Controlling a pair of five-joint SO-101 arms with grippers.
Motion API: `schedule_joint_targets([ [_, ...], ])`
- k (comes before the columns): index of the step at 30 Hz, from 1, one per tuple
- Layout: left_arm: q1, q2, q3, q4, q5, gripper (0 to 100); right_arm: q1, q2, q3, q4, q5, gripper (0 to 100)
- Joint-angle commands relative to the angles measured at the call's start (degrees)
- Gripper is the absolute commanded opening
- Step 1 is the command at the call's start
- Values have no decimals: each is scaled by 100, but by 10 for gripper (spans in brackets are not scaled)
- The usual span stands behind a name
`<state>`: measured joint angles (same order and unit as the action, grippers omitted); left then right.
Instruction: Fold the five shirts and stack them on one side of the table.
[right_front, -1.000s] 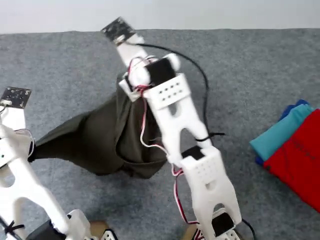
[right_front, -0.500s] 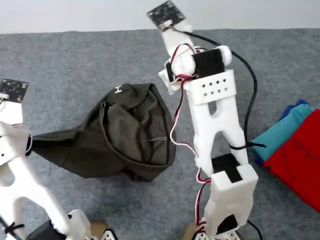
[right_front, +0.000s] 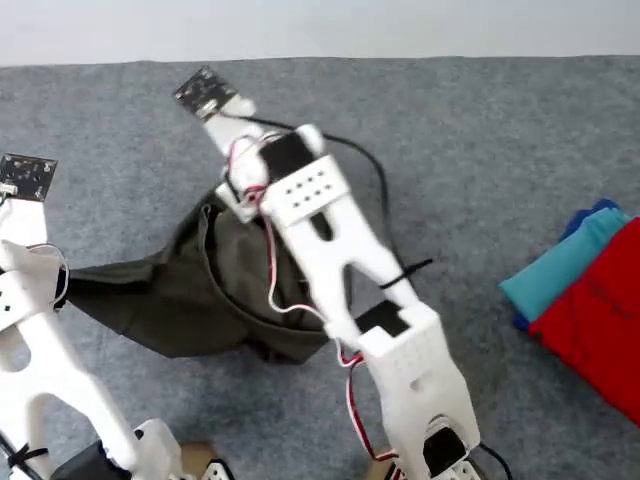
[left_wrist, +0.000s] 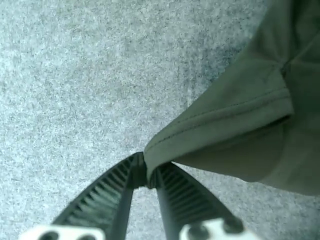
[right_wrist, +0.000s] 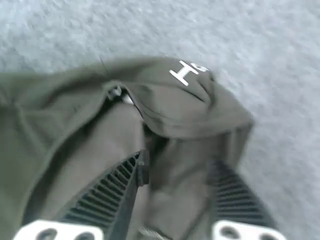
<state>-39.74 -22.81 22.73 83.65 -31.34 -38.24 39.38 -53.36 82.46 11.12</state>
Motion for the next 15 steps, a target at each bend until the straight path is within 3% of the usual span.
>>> schedule_joint_targets([
  [1,26,-158,-66,-114,44,6,-286,110,-35,-497,-413,312],
  [15,26,-193,426,-440,44,6,-646,1015,-35,-1912,-615,319],
])
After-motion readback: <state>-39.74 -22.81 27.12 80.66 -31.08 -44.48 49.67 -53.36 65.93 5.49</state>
